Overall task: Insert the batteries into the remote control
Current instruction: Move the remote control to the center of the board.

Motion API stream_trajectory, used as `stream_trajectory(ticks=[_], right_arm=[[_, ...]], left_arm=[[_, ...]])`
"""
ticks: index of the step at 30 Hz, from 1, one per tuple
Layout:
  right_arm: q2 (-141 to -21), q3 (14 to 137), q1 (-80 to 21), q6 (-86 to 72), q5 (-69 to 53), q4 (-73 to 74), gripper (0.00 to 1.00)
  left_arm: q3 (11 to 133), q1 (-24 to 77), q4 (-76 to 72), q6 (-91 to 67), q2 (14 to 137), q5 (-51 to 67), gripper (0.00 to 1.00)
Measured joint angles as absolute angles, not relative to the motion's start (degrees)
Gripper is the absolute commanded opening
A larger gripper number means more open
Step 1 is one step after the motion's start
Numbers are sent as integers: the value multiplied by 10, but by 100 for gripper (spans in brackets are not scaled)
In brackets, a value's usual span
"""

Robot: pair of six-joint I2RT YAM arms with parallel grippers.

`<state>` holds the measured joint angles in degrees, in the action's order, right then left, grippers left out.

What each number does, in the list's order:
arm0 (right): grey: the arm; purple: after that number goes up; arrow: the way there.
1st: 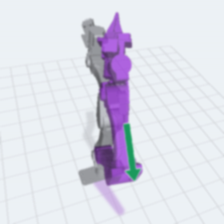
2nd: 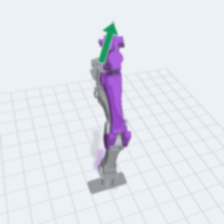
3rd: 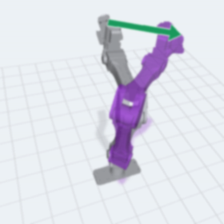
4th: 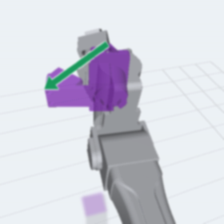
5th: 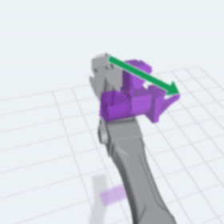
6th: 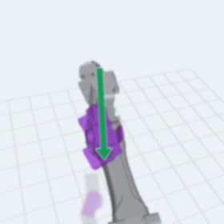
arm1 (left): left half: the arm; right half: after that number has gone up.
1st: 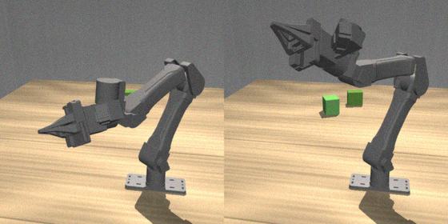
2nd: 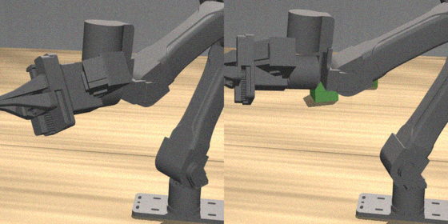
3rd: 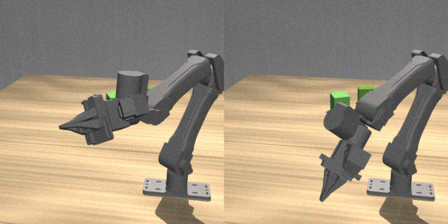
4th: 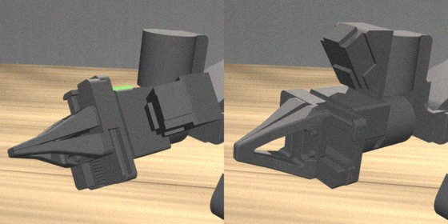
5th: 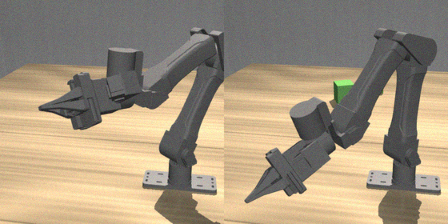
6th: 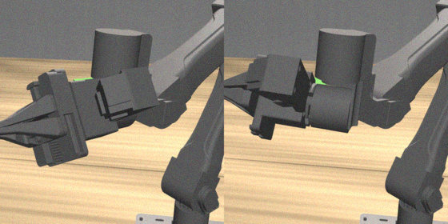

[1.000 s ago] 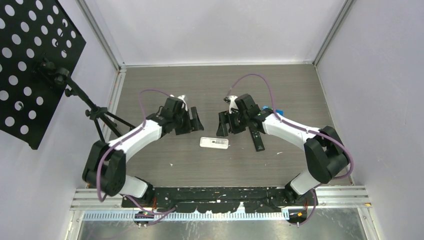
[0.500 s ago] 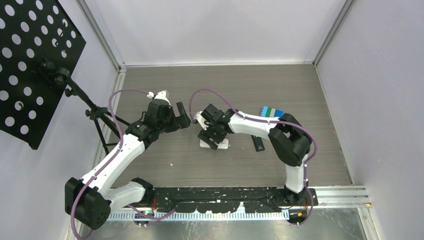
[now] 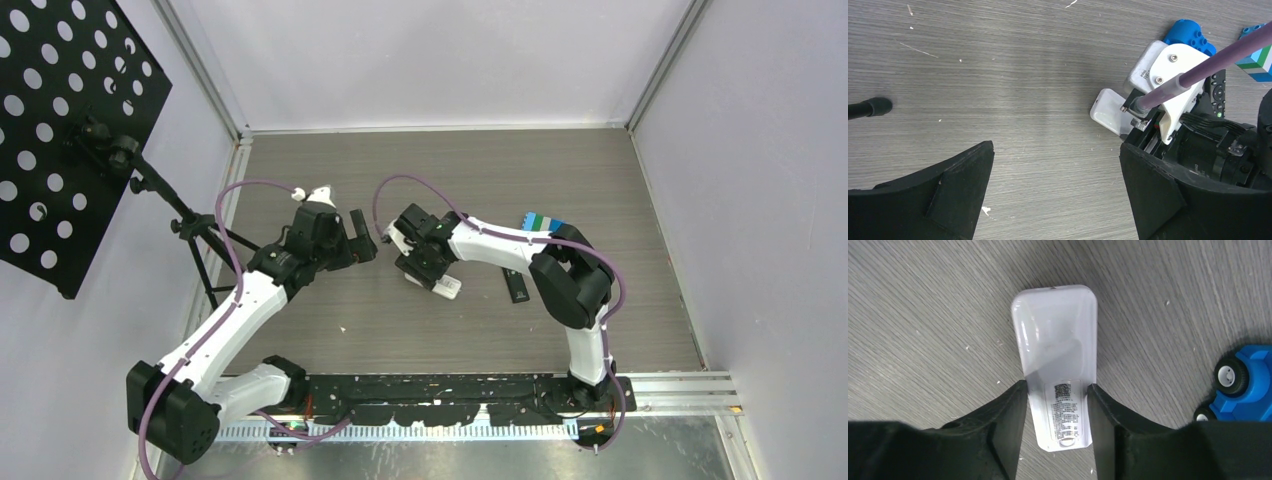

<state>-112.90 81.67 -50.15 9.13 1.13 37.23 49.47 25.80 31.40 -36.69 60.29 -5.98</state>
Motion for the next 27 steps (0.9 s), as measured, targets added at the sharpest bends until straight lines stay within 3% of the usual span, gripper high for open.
stream_trajectory(ticks=[3, 9, 12, 14, 15, 21, 27], right_arm=[[-1129, 818, -499, 73, 14, 395, 68], [-1148, 827, -481, 43, 10, 443, 71], [-1159, 835, -472, 32, -7, 456, 57], [-1161, 839, -466, 29, -17, 463, 40], [-1162, 841, -463, 27, -23, 466, 36], [-1160, 838, -459, 6, -25, 468, 32], [-1096, 758, -452, -66, 66, 440, 32]], left_arm=[[495, 258, 319, -364, 603, -60, 100], [495, 258, 323, -358, 598, -60, 100], [495, 258, 326, -357, 596, -60, 100], [495, 258, 329, -357, 594, -60, 100], [495, 258, 330, -357, 593, -60, 100], [497, 258, 334, -355, 592, -55, 100], [506, 258, 338, -355, 593, -45, 100]])
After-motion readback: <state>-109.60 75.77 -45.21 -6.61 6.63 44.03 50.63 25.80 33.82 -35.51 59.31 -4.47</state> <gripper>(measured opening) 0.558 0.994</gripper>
